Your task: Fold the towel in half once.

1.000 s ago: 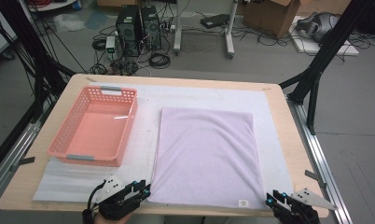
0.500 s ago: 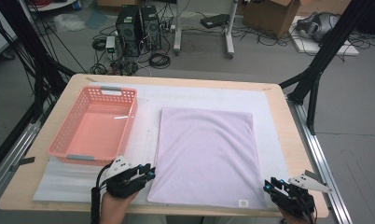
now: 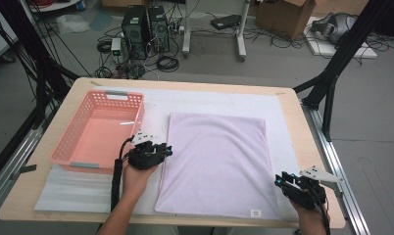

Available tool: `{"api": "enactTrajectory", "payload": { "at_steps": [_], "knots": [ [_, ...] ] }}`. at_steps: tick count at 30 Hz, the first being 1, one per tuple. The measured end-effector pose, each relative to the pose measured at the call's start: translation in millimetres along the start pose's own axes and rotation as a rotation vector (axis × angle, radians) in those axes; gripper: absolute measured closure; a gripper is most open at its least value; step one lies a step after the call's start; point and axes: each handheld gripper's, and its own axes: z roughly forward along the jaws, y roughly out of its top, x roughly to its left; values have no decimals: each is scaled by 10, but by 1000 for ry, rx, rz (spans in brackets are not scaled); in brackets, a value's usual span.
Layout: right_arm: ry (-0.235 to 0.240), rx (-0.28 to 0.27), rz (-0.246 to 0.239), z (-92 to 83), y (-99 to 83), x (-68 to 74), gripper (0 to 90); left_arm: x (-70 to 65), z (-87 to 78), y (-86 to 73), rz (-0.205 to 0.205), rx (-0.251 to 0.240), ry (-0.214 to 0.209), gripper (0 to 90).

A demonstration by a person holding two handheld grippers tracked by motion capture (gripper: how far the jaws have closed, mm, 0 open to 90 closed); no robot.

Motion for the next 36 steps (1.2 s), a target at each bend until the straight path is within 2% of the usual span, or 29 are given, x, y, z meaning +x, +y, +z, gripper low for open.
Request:
{"api": "enactTrajectory", "payload": {
  "at_steps": [4, 8, 9, 11, 12, 14, 15, 16, 19, 21, 23, 25, 28, 30, 31, 33, 36],
  "knots": [
    [0, -4, 0, 31, 36, -68, 663, 75, 184, 86, 10, 30, 5, 658],
    [-1, 3, 3, 73, 54, -118, 662, 167, 329, 107, -3, 43, 30, 632],
    [-1, 7, 2, 81, 56, -121, 661, 186, 357, 98, -3, 41, 49, 626],
    [-3, 13, -7, 105, 66, -124, 661, 224, 425, 88, 4, 86, 86, 628],
    [-3, 17, -9, 115, 71, -120, 661, 228, 449, 78, 25, 95, 100, 629],
    [-3, 21, -18, 134, 79, -117, 661, 223, 491, 65, 42, 104, 103, 660],
    [-3, 25, -20, 141, 85, -112, 662, 219, 508, 57, 50, 107, 99, 713],
    [-4, 23, -21, 148, 88, -113, 661, 213, 521, 51, 65, 112, 113, 731],
    [-5, 28, -25, 170, 104, -118, 661, 212, 526, 57, 41, 106, 150, 846],
    [-5, 32, -20, 192, 117, -121, 661, 214, 515, 65, 52, 103, 188, 866],
    [-11, 31, -25, 227, 141, -135, 661, 247, 495, 73, 32, 90, 224, 869],
    [-26, 31, -20, 277, 179, -167, 661, 277, 487, 67, 6, 96, 220, 867],
    [-41, 30, 10, 384, 262, -246, 662, 266, 504, 50, 23, 97, 205, 819],
    [-49, 30, 33, 493, 337, -304, 679, 283, 497, 52, 6, 89, 206, 697],
    [-48, 30, 46, 558, 379, -337, 693, 296, 488, 51, 4, 91, 194, 656],
    [-48, 32, 79, 704, 472, -402, 724, 286, 484, 47, 19, 86, 170, 652],
    [-40, 63, 83, 900, 586, -450, 744, 277, 484, 43, 31, 89, 144, 651]
  ]
}}
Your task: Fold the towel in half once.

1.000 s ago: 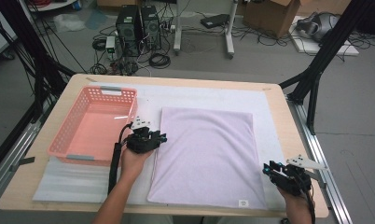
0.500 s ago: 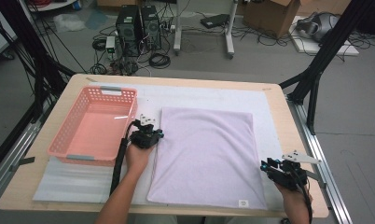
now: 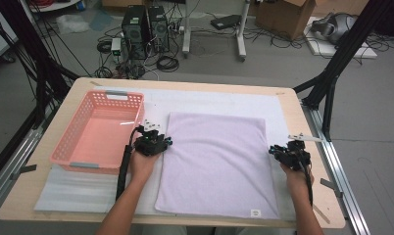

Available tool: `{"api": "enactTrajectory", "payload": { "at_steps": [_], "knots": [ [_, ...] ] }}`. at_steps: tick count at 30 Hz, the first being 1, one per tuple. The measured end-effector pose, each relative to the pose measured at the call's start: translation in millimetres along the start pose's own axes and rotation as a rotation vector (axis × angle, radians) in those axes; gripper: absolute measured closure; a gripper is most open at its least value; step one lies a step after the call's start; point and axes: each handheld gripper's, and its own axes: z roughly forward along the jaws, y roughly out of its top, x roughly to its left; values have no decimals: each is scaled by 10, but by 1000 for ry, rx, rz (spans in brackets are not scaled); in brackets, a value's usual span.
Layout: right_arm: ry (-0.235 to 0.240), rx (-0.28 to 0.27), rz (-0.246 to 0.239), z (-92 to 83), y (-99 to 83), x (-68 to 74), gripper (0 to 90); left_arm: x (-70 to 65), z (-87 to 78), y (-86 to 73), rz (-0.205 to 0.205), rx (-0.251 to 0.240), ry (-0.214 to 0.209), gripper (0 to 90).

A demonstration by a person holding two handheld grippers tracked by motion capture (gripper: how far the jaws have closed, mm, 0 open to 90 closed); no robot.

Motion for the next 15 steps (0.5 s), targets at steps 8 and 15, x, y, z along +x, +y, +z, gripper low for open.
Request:
{"api": "enactTrajectory", "payload": {
  "at_steps": [8, 15],
  "knots": [
    [-14, 52, -23, 225, 88, 31, 887, 3, 6, -4, -10, -3, -7, 667],
    [-85, 49, -33, 200, 95, 36, 828, 10, -1, -1, -6, -2, -15, 660]
  ]
}}
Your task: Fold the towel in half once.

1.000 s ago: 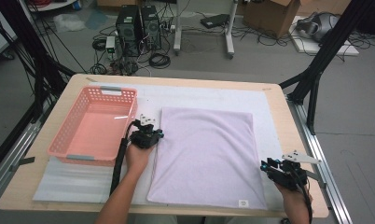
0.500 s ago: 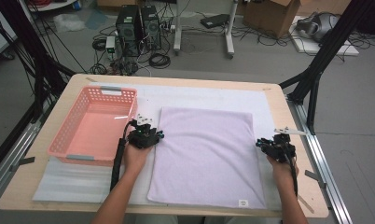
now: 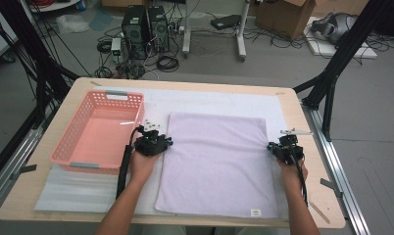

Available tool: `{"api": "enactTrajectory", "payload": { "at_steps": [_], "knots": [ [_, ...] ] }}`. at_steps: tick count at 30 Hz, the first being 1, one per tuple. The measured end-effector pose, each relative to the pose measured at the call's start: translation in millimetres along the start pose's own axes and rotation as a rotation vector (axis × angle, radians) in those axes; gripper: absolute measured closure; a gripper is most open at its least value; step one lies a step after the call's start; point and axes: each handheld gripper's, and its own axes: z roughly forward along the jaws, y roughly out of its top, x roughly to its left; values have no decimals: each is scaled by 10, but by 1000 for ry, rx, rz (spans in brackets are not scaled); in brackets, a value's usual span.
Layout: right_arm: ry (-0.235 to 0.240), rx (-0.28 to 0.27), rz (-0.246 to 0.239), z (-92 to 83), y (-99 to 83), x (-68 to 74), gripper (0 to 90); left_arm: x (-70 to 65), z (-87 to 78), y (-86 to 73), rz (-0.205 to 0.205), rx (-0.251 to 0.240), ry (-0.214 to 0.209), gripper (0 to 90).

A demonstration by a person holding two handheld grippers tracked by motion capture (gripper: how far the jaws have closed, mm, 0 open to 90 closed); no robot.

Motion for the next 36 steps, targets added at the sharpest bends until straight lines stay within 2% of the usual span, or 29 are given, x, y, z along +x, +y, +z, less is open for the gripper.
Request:
{"api": "enactTrajectory", "payload": {
  "at_steps": [1, 2, 3, 4, 6, 7, 9, 12, 14, 16, 19, 21, 22, 23, 27, 30, 32, 36],
  "knots": [
    [9, -11, -4, -7, 3, -6, 742, 2, -4, 1, 1, -3, -4, 655],
    [17, -29, 15, -21, 7, -11, 663, 0, -8, 4, -5, -12, -11, 644],
    [47, -46, 27, -36, 8, -29, 657, -1, -19, 11, -7, -20, -20, 635],
    [56, -56, 25, -52, 10, -35, 621, -6, -30, 18, -15, -40, -35, 625],
    [46, -73, 6, -81, 18, -23, 569, -15, -64, 39, -20, -77, -75, 597],
    [48, -84, 4, -100, 21, -16, 556, -26, -88, 50, -31, -110, -105, 577],
    [65, -107, 4, -153, 22, -4, 533, -26, -122, 62, -28, -147, -152, 554],
    [85, -129, -18, -257, -2, 7, 488, -32, -179, 75, 25, -206, -202, 527],
    [103, -150, -40, -360, -44, 3, 435, -31, -226, 87, 26, -217, -222, 477],
    [123, -169, -73, -436, -91, -5, 379, -34, -253, 92, 4, -209, -239, 367],
    [156, -194, -117, -562, -201, -14, 268, -61, -300, 93, 15, -208, -242, 224],
    [175, -206, -135, -635, -272, -14, 211, -90, -342, 102, 23, -227, -254, 185],
    [181, -219, -144, -661, -302, -14, 194, -90, -342, 102, 23, -227, -254, 187],
    [196, -221, -151, -692, -331, -15, 193, -114, -389, 115, 37, -250, -267, 190],
    [235, -233, -171, -741, -347, -10, 184, -152, -447, 116, 52, -251, -279, 191],
    [244, -255, -178, -762, -349, -1, 182, -174, -482, 107, 60, -254, -283, 194],
    [251, -261, -177, -772, -349, -1, 181, -182, -494, 94, 57, -262, -289, 223],
    [253, -277, -169, -810, -345, 0, 178, -185, -502, 58, 44, -254, -286, 224]
  ]
}}
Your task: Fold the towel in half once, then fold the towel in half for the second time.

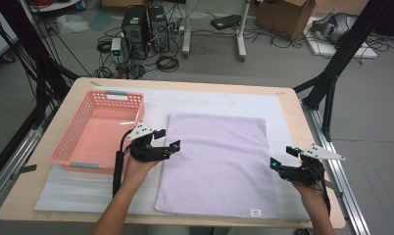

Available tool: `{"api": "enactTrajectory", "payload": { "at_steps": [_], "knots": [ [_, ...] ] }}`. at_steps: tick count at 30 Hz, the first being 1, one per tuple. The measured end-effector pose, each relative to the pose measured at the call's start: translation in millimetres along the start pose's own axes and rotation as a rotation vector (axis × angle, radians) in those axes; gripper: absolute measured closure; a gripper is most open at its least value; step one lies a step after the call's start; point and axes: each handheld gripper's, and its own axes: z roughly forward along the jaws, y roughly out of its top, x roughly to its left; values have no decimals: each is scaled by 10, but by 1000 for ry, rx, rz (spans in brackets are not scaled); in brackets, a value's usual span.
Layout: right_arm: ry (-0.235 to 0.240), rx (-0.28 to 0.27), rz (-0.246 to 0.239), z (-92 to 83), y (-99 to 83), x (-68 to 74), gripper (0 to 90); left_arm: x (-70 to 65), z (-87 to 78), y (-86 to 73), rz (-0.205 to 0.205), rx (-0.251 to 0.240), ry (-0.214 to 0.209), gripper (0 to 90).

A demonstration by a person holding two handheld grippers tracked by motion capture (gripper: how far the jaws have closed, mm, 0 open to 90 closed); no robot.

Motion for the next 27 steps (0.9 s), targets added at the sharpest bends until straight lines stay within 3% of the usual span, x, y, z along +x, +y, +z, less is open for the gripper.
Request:
{"api": "enactTrajectory", "payload": {
  "at_steps": [13, 17, 24, 27],
  "knots": [
    [5, 21, 16, 115, 76, -49, 177, 93, 134, 192, -9, 13, 30, 220],
    [13, 57, 9, 246, 181, -117, 176, 180, 226, 262, -24, 33, 37, 219],
    [7, 125, 15, 540, 433, -258, 176, 357, 423, 349, -12, 56, 83, 224],
    [4, 148, 27, 677, 503, -339, 178, 440, 529, 346, -28, 93, 105, 247]
  ]
}}
